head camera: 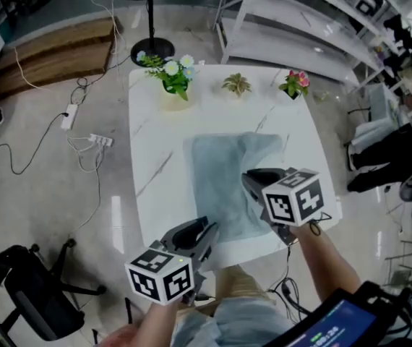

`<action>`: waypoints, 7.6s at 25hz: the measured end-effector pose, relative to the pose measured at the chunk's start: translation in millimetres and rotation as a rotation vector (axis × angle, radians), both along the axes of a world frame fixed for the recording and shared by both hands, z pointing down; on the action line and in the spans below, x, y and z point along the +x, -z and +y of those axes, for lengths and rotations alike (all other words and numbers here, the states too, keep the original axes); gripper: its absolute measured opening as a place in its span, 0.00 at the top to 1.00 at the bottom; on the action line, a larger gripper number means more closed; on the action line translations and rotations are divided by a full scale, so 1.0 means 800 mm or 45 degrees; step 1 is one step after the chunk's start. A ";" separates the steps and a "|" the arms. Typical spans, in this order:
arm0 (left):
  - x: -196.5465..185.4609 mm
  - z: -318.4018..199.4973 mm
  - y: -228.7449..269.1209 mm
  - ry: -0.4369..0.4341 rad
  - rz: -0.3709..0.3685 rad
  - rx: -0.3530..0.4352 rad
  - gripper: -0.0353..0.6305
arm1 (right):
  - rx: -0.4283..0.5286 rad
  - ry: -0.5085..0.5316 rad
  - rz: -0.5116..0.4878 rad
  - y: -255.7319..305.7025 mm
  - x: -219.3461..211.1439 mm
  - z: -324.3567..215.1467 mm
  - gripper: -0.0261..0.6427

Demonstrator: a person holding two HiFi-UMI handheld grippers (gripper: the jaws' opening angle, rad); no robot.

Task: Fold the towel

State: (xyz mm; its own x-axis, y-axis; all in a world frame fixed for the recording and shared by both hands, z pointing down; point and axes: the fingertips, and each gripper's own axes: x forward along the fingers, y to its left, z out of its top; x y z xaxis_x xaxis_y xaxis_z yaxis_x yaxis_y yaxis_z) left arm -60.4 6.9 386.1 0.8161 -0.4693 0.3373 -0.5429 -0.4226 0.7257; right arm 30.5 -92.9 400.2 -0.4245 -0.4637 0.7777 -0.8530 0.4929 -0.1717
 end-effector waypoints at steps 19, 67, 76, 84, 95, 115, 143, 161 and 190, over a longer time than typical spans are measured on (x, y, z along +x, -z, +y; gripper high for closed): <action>-0.130 0.070 -0.033 0.160 0.003 -0.060 0.79 | -0.148 0.277 0.181 -0.106 -0.132 0.023 0.61; -0.099 0.096 -0.054 -0.048 -0.012 -0.099 0.79 | 0.056 0.683 0.127 -0.116 -0.129 0.172 0.85; -0.101 0.103 -0.075 -0.023 -0.003 -0.135 0.79 | 0.065 0.813 0.118 -0.123 -0.140 0.194 0.84; -0.098 0.078 -0.044 0.010 -0.015 -0.043 0.79 | -0.020 0.945 0.090 -0.115 -0.161 0.216 0.48; -0.048 0.033 0.058 -0.048 -0.032 0.180 0.79 | 0.289 0.775 0.000 0.060 -0.090 0.141 0.56; 0.095 0.030 -0.120 -0.240 -0.180 -0.194 0.79 | 0.720 1.540 0.456 -0.048 -0.008 -0.040 0.88; 0.094 0.031 -0.126 -0.224 -0.060 -0.268 0.81 | 0.223 1.350 0.150 -0.035 0.006 -0.040 0.69; 0.099 0.031 -0.127 -0.207 -0.084 -0.256 0.84 | 0.399 1.411 0.127 -0.062 -0.118 -0.154 0.91; 0.080 0.036 -0.125 -0.294 -0.108 -0.319 0.85 | 0.137 1.138 0.141 -0.085 -0.017 -0.138 0.92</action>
